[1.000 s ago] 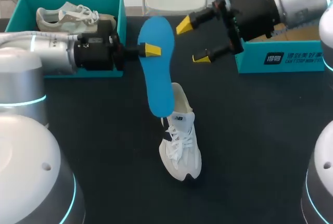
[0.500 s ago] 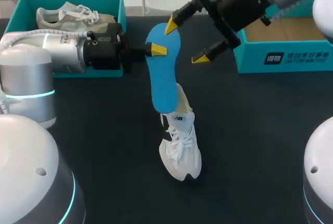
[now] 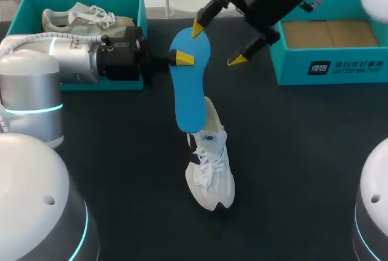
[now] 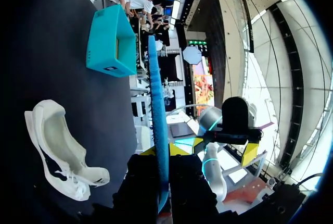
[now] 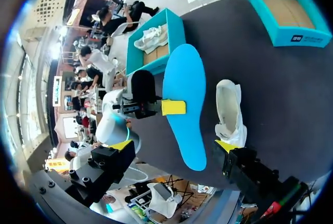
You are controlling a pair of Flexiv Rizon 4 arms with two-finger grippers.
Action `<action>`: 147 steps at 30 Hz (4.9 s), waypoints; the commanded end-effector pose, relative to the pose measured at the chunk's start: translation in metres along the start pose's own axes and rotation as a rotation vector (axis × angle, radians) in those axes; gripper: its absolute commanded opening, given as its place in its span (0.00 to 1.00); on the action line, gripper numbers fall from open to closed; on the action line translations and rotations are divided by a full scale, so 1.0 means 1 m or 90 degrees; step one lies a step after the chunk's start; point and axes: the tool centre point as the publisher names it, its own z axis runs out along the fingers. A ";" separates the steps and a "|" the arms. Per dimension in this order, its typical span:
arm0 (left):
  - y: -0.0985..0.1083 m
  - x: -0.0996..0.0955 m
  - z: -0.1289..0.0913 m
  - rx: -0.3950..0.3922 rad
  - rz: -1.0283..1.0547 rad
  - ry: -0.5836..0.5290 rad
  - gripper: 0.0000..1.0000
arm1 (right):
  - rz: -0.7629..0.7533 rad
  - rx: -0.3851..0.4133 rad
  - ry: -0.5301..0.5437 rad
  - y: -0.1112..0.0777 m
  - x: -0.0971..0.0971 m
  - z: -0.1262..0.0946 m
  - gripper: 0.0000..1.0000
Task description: Take the shoe out of the shoebox, open the shoe tongue, remove and reinsert the insole, then place the shoe into the shoebox
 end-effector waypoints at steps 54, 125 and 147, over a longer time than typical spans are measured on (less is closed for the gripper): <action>0.001 0.000 -0.001 0.000 0.000 -0.001 0.00 | -0.127 -0.148 -0.404 0.003 0.018 0.030 1.00; 0.001 0.000 -0.001 0.000 0.000 -0.001 0.00 | -0.174 -0.064 0.325 0.024 -0.077 0.034 1.00; 0.001 0.000 -0.001 0.000 0.000 -0.001 0.00 | -0.156 -0.093 0.439 0.026 -0.075 0.032 1.00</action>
